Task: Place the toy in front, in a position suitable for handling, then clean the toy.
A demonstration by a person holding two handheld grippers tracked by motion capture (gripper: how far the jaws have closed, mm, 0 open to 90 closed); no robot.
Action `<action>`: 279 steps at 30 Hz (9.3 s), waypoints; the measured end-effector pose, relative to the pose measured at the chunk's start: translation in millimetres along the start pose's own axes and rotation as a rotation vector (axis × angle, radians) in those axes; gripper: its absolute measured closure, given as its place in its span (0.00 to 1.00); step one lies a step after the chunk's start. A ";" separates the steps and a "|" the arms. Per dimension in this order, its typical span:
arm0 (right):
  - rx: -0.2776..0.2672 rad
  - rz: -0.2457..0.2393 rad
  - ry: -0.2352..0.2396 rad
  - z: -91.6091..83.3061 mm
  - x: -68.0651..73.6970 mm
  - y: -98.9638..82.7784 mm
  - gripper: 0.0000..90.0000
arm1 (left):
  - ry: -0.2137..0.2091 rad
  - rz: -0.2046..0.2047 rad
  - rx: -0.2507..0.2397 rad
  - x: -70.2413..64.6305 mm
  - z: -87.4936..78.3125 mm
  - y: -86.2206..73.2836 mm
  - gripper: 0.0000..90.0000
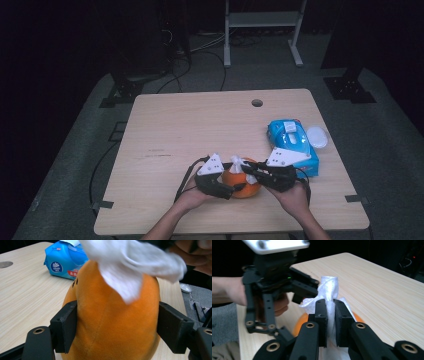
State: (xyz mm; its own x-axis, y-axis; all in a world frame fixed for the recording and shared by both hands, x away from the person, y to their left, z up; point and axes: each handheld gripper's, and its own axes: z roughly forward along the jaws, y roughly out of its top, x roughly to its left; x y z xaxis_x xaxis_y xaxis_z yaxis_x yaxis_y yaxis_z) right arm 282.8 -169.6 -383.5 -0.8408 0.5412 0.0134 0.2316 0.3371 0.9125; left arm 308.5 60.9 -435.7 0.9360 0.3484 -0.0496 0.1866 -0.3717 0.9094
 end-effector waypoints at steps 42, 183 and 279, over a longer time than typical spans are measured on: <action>0.007 0.060 -0.035 -13.8 -15.4 -18.2 0.91 | -0.018 -0.019 0.001 5.3 -2.7 -4.6 0.23; 0.132 -0.060 -0.030 13.2 -1.9 9.2 0.91 | 0.013 0.085 0.025 -17.7 17.2 0.1 0.34; -0.032 0.115 -0.046 -27.0 -37.0 2.9 0.91 | 0.001 0.156 -0.043 8.2 -30.5 19.8 0.44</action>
State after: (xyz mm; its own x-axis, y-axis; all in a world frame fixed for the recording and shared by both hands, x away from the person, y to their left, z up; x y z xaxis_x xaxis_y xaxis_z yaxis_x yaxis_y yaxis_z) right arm 301.4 -209.5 -370.4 -0.7861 0.6098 0.1010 0.3090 0.2463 0.9186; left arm 310.7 82.6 -405.5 0.9523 0.2902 0.0940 0.0260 -0.3845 0.9228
